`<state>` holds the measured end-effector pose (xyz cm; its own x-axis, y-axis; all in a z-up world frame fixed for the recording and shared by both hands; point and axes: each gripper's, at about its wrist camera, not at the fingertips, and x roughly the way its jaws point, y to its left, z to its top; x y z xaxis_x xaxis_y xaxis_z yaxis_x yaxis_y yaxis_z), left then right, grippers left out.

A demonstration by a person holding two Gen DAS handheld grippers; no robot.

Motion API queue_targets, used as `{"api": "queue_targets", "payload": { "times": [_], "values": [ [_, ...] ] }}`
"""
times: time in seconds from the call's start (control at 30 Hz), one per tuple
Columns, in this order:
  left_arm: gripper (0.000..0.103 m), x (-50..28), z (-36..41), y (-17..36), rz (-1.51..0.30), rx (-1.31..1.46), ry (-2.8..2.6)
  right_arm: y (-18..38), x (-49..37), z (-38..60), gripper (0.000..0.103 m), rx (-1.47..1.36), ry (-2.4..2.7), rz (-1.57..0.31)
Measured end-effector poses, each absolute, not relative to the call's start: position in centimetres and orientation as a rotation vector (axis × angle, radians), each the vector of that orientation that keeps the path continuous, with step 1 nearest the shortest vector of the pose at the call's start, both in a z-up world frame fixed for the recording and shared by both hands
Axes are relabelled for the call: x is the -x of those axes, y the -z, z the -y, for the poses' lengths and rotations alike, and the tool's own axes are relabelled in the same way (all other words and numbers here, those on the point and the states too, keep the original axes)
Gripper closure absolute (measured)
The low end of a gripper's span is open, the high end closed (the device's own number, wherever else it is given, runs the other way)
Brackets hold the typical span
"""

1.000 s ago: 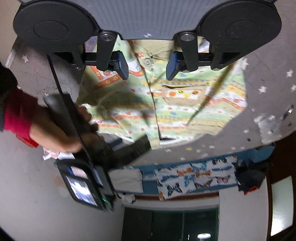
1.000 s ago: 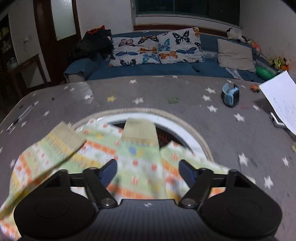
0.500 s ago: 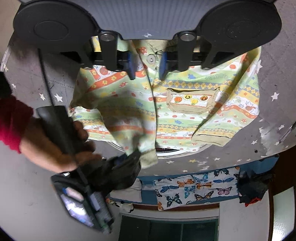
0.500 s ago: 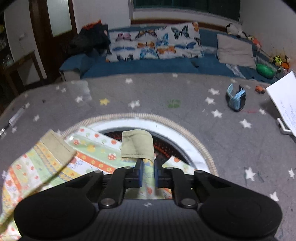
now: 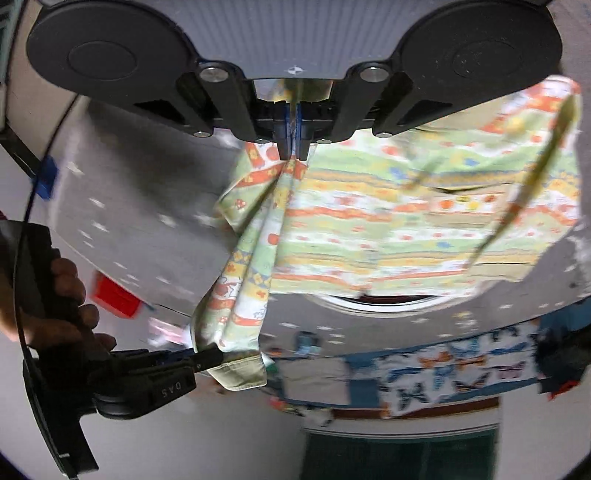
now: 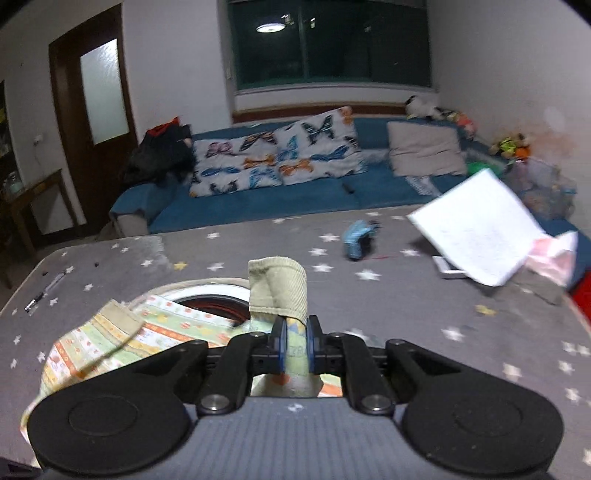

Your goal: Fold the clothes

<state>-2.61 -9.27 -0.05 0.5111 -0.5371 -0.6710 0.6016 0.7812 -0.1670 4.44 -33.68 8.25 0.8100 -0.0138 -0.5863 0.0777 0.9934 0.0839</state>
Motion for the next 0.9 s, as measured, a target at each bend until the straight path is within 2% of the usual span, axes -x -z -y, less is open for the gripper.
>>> {"api": "queue_targets", "payload": {
  "times": [0.23, 0.37, 0.4, 0.47, 0.5, 0.53, 0.6, 0.77, 0.9],
  "values": [
    [0.098, 5.9, 12.6, 0.6, -0.803, -0.180, 0.857, -6.9, 2.0, 38.3, 0.093, -0.089, 0.215, -0.673],
    [0.096, 5.4, 11.7, -0.6, -0.789, -0.153, 0.855, -6.2, 4.2, 40.2, 0.080, -0.088, 0.306, -0.704],
    [0.096, 5.0, 11.3, -1.1, -0.783, -0.141, 0.846, -6.3, 4.6, 40.4, 0.080, -0.074, 0.330, -0.696],
    [0.092, 3.8, 10.3, -1.9, -0.762, -0.131, 0.792, -6.8, 5.4, 40.5, 0.075, -0.048, 0.349, -0.668],
    [0.087, 3.2, 9.9, -2.3, -0.753, -0.127, 0.763, -7.0, 5.7, 40.4, 0.072, -0.046, 0.338, -0.660],
    [0.079, 2.4, 9.5, -2.6, -0.750, -0.122, 0.727, -7.2, 5.5, 40.1, 0.072, -0.043, 0.322, -0.655],
    [0.075, 0.7, 8.4, -3.0, -0.749, -0.098, 0.657, -7.3, 4.8, 39.2, 0.068, -0.037, 0.279, -0.652],
    [0.075, -4.2, 6.8, -2.4, -0.725, -0.127, 0.460, -5.4, 1.3, 36.6, 0.067, -0.064, 0.133, -0.726],
    [0.075, -8.8, 6.3, -0.4, -0.801, -0.114, 0.415, -2.2, -2.7, 35.2, 0.067, -0.108, 0.068, -0.822]
  ]
}}
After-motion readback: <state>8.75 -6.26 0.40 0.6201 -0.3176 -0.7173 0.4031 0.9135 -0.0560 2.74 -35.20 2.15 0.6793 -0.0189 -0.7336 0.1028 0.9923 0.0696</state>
